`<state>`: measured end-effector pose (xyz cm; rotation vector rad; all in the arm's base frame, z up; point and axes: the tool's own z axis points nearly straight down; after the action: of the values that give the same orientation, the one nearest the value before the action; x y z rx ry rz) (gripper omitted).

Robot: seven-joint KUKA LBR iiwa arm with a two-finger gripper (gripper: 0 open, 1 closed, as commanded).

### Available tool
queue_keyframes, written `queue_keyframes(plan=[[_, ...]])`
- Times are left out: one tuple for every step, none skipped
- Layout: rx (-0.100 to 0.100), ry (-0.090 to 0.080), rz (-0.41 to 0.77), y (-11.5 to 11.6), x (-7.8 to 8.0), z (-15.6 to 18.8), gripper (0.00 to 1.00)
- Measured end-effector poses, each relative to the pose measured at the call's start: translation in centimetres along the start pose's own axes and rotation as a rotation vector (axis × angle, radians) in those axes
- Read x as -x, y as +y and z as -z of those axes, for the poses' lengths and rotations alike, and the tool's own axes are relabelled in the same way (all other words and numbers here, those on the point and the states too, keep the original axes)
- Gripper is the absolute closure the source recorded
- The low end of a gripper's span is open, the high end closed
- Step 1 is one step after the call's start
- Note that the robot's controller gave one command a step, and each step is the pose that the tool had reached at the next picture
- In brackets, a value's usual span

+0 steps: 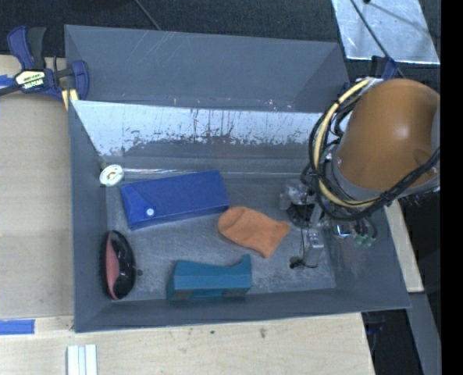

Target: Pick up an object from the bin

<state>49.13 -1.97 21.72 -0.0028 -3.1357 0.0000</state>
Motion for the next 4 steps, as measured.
queue_keyframes(plan=[[0.0, -0.009, 0.0, 0.0, 0.2, 0.4, 0.0], [-0.001, -0.013, 0.024, 4.8, 3.0, -3.7, 0.0], [0.004, -0.01, 0.056, 6.6, 4.7, -6.4, 0.0], [0.0, -0.009, 0.013, 5.0, 6.6, -10.6, 1.0]])
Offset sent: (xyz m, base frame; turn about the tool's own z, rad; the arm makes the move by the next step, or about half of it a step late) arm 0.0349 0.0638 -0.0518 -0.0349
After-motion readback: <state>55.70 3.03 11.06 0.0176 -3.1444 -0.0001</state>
